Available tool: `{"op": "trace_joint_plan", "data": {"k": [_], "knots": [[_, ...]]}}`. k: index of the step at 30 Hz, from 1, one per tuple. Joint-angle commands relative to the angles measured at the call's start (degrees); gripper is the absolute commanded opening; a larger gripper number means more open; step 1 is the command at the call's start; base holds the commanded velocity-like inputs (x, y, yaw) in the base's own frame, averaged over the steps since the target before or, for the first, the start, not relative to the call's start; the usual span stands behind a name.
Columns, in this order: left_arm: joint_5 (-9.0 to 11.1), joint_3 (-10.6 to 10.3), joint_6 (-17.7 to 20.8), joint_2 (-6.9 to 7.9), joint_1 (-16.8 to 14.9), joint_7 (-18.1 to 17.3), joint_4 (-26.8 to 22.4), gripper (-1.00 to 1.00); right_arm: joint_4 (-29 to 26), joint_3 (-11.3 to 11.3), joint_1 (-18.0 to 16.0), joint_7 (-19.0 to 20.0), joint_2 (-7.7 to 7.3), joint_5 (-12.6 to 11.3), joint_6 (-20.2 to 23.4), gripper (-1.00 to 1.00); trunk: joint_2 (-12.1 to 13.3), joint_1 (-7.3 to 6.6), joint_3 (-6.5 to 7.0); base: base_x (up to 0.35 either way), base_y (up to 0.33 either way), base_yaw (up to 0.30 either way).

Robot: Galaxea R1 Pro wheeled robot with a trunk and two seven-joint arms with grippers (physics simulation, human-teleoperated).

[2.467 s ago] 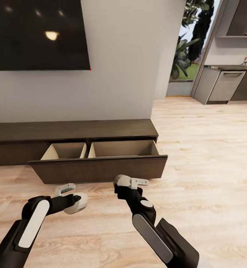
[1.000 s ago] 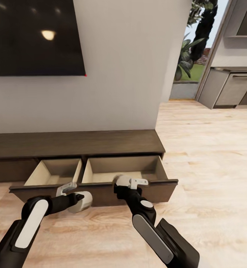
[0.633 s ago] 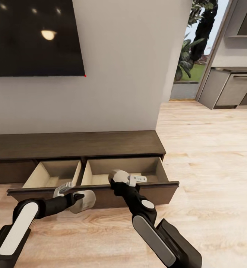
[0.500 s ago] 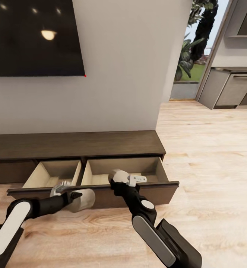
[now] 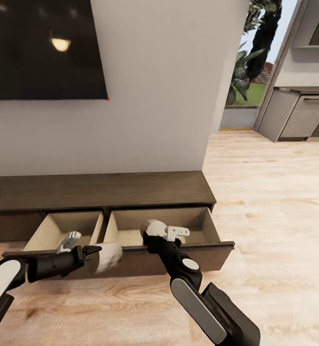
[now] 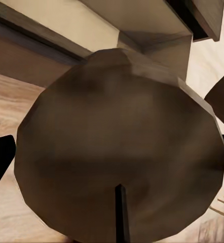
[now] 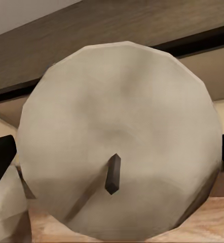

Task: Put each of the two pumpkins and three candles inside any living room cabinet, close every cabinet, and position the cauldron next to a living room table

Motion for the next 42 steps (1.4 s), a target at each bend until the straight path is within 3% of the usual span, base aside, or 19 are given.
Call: {"op": "trace_joint_plan", "data": {"k": [1,23,30,33,34,37,39,42], "knots": [[0.74,-0.01,0.06,0.02,-0.04,0.56,-0.03,-1.0,-0.07,0.05,-0.06,-0.52,0.0,-0.23,0.2,-1.0,-0.02,0.03,-0.05,0.326,0.0,0.0],[0.37,-0.3,-0.14,-0.04,-0.03,0.99,0.12,-1.0,0.47,0.05,-0.06,-0.44,0.09,-0.25,0.66,-1.0,-0.02,0.03,-0.05,0.313,0.0,0.0],[-3.14,-0.67,-0.32,-0.66,-0.03,2.26,0.13,-1.0,0.52,0.05,-0.06,-0.51,0.13,-0.57,1.17,-1.0,-0.02,0.03,-0.05,0.022,0.0,0.0],[-7.74,-2.18,-0.64,-3.03,-0.55,8.03,0.13,-1.0,2.42,-0.14,-0.06,-0.77,0.38,-0.69,3.19,-1.0,-0.02,0.03,-0.05,0.001,0.0,0.0],[-9.31,-2.58,-0.77,-5.18,-0.78,11.04,0.13,-1.0,4.31,-0.22,-0.06,-0.87,0.5,-0.66,4.69,-1.0,-0.02,0.03,-0.05,0.0,0.0,0.0],[-13.08,-2.98,-0.97,-9.75,-2.07,18.62,0.66,-1.0,9.9,-0.15,-0.06,-1.0,0.67,-0.58,6.23,-1.0,-0.02,0.03,-0.05,0.0,0.0,0.0],[-15.93,-3.08,-1.04,-12.45,-3.46,21.09,1.42,-1.0,13.44,-0.14,-0.08,-0.93,0.74,-0.44,6.46,-1.0,-0.02,0.03,-0.05,0.0,0.0,0.0],[-23.34,-3.1,-1.1,-15.79,-5.83,22.36,2.79,-1.0,17.63,-0.18,-0.25,-0.5,0.85,-0.33,6.59,-1.0,-0.02,0.03,-0.05,0.0,0.0,0.0]]}}
